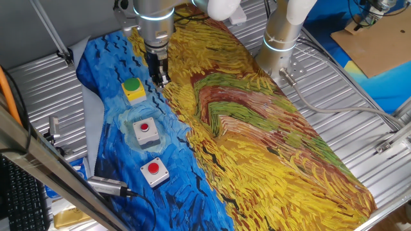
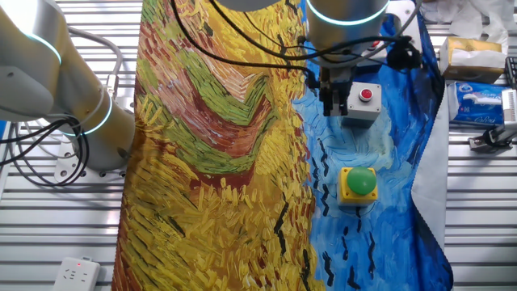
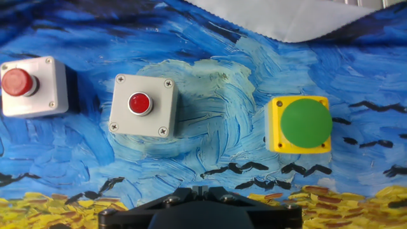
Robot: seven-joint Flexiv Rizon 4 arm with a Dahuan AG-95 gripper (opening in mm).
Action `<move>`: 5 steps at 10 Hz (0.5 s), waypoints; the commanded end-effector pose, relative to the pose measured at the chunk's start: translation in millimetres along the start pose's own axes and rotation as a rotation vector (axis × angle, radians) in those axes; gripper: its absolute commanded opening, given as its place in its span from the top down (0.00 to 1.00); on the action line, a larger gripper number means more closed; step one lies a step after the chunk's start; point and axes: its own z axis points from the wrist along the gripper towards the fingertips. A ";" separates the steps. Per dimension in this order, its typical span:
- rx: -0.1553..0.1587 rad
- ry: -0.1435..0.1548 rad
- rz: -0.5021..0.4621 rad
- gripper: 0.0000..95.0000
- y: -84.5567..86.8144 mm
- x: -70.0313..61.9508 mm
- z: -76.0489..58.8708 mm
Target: Press three buttons from left to right in sequence
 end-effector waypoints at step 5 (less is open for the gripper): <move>0.003 -0.004 -0.023 1.00 -0.7 2.0 0.3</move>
